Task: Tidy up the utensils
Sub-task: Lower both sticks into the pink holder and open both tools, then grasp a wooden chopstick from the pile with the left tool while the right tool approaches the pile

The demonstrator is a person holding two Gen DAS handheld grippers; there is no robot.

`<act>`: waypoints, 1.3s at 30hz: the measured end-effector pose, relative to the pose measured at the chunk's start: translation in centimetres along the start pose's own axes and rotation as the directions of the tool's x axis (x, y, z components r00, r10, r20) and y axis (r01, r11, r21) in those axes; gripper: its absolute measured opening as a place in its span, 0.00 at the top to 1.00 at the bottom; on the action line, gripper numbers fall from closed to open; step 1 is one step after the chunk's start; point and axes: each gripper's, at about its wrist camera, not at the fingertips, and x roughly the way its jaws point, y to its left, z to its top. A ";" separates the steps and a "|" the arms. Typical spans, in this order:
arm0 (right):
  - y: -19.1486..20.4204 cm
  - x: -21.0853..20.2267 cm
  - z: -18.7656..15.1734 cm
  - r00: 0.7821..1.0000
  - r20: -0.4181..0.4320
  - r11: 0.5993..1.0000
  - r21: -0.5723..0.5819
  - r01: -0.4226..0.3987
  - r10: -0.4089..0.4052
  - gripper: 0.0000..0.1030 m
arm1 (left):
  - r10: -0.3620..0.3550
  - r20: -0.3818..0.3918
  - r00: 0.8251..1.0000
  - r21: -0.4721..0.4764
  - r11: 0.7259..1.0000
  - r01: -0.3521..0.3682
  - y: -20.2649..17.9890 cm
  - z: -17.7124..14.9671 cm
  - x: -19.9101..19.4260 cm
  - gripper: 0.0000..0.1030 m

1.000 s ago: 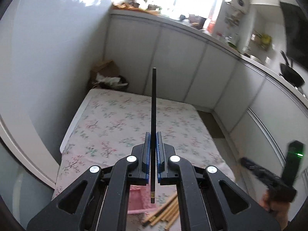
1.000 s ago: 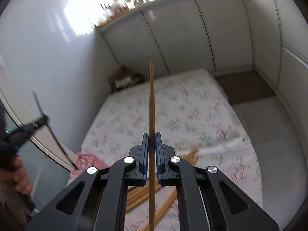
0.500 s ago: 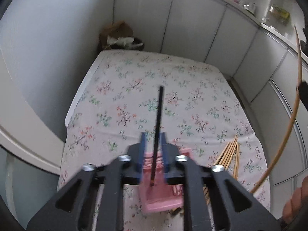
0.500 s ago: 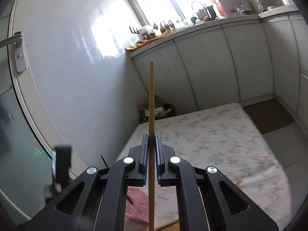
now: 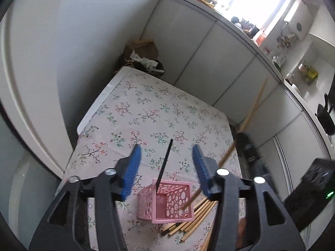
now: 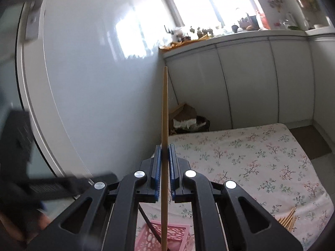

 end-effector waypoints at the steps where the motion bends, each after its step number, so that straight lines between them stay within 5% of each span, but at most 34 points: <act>1: 0.2 0.2 -0.5 1.000 -0.012 1.000 -0.021 0.006 -0.006 0.93 | 0.009 0.005 1.000 0.000 1.000 -0.009 0.1 0.1 -0.2 0.43; 6: -0.5 1.1 -2.7 0.990 -0.140 0.999 -0.044 -0.004 -0.002 0.91 | 0.016 0.017 1.000 -0.022 1.000 -0.016 0.9 0.4 -1.0 0.43; 11: -1.8 -0.2 -2.9 0.978 -0.206 1.000 -0.015 -0.012 0.009 0.71 | -0.005 0.010 1.000 0.001 1.000 0.005 0.0 0.2 -1.4 0.43; 20: -9.7 -7.9 0.9 0.951 -0.295 0.986 0.105 0.128 -0.092 0.59 | -0.080 0.022 0.997 0.164 0.984 0.075 -5.8 -1.6 -3.2 0.43; 24: -14.9 -10.5 -0.3 0.930 -0.349 0.957 0.211 0.201 -0.118 0.54 | -0.083 -0.052 0.995 0.359 0.928 0.096 -11.5 -5.2 -1.8 0.43; 26: -17.5 -11.2 -2.0 0.899 -0.416 0.922 0.279 0.268 -0.135 0.54 | -0.067 -0.094 0.993 0.421 0.902 0.100 -13.4 -7.0 -0.4 0.43; 30: -21.2 -11.9 -3.7 0.871 -0.482 0.844 0.427 0.325 -0.092 0.53 | 0.057 -0.156 0.986 0.553 0.833 0.039 -16.4 -10.7 4.1 0.45; 33: -22.6 -12.0 -4.7 0.843 -0.528 0.820 0.436 0.371 -0.101 0.53 | 0.131 -0.198 0.971 0.595 0.804 0.013 -17.1 -12.1 7.2 0.52; 36: -23.7 -11.9 -5.7 0.829 -0.558 0.798 0.476 0.370 -0.052 0.53 | 0.187 -0.214 0.959 0.626 0.779 -0.012 -17.3 -12.7 9.7 0.72; 39: -24.2 -11.7 -6.4 0.812 -0.583 0.791 0.479 0.381 -0.038 0.53 | 0.227 -0.244 0.943 0.642 0.767 -0.018 -17.8 -13.4 12.2 0.73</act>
